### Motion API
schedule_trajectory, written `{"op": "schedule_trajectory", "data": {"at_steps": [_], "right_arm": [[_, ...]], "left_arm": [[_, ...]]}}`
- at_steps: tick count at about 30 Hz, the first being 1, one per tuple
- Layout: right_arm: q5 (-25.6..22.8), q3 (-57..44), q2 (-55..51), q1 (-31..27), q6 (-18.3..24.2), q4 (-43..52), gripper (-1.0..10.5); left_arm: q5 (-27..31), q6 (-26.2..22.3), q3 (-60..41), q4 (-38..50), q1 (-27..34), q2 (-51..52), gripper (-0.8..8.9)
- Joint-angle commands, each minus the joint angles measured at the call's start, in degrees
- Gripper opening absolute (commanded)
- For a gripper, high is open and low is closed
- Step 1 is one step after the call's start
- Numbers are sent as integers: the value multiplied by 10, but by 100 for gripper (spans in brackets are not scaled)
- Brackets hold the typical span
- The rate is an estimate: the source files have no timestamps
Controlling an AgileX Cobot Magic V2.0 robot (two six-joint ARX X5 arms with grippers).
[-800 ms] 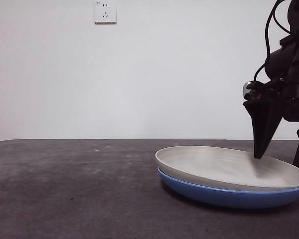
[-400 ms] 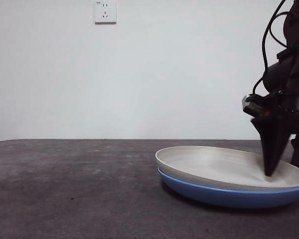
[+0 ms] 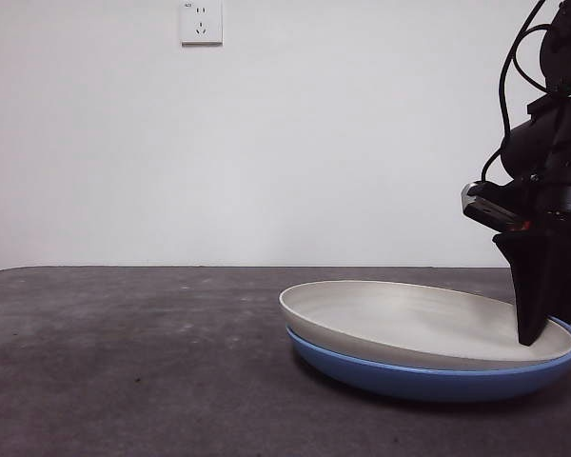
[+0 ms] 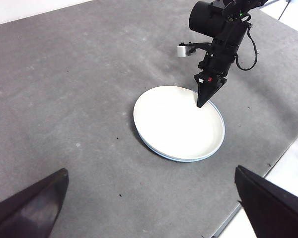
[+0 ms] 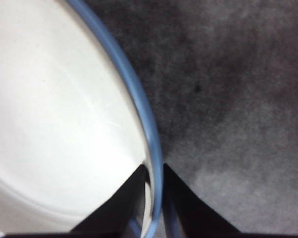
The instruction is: Pick up the white plate, put it on the blue plate, put it on desk
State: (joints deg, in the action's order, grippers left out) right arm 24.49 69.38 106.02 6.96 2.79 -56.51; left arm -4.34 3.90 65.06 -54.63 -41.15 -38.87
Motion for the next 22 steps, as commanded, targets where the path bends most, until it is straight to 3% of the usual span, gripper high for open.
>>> {"op": "schedule_trajectory", "data": {"at_steps": [1,12,22], "right_arm": [[-18,9,10,-6,9,-2,12],[47,49,2,-22,9,-38,12],[87,97,3,18,-18,-45,12]], "left_arm": [[3,-7,5,4,-5,-3,572],[3,-7,5,7,-5,-3,572],[3,-15,5,8,-5,-3,572]]}}
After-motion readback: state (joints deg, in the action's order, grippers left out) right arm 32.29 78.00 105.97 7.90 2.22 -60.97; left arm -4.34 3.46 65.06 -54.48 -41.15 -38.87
